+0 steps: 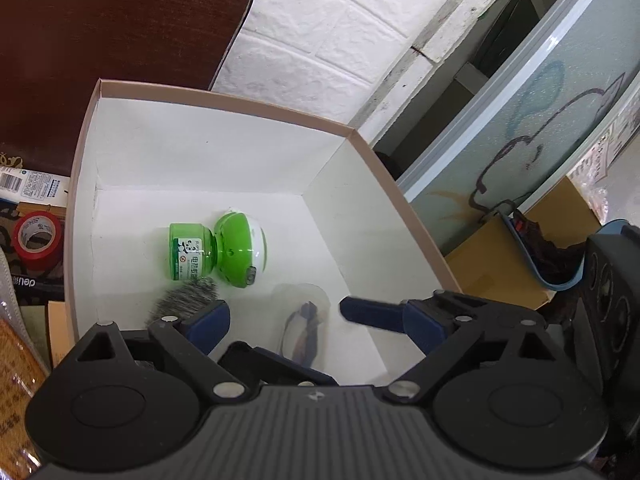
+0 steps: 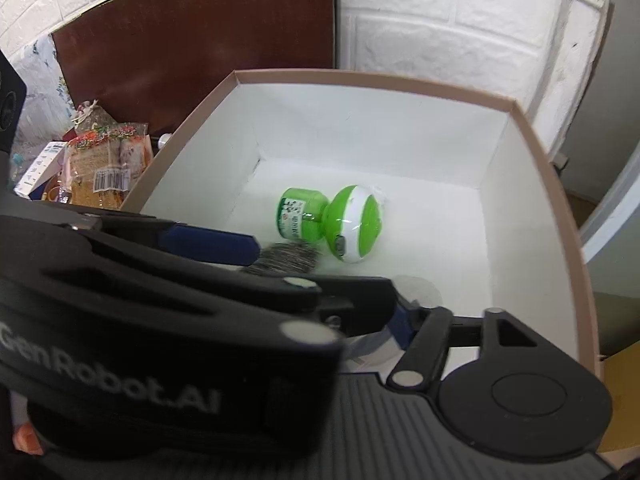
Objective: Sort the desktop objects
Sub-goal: 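Lower the scrubber into the box and open the left gripper, then withdraw the left gripper and move it to the playing-card box, then grasp the blue playing-card box with the left gripper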
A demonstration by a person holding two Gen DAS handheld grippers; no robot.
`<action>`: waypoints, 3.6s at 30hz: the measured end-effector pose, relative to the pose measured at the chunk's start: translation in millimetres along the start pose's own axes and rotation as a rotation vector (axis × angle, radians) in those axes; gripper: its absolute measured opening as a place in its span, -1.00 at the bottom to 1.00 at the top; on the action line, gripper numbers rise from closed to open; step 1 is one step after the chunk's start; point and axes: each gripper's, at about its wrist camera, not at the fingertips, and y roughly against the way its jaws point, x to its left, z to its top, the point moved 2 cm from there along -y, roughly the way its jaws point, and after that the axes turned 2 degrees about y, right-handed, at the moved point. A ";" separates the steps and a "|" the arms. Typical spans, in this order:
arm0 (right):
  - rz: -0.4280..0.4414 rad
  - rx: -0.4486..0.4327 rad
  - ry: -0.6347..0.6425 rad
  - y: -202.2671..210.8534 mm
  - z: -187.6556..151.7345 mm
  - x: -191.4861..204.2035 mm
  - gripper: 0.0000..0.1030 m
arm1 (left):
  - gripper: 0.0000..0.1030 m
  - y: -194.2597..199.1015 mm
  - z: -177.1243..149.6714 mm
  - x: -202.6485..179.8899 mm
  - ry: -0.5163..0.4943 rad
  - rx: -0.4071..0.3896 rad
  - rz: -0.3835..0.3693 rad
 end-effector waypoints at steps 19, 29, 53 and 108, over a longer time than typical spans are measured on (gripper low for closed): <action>-0.016 -0.177 -0.092 70.1 -42.0 18.2 0.84 | 0.93 67.7 -39.8 -25.5 -0.067 -0.136 0.136; -0.027 -0.273 -0.082 100.9 -65.2 60.9 0.84 | 0.93 116.4 -76.8 -33.7 -0.150 -0.212 0.208; 0.163 -0.309 0.134 80.4 -144.5 235.7 0.84 | 0.93 215.9 -211.9 66.1 0.023 -0.330 0.332; 0.398 -0.068 0.266 31.7 -169.0 277.9 -0.27 | -0.26 216.8 -226.5 143.5 0.117 -0.184 0.315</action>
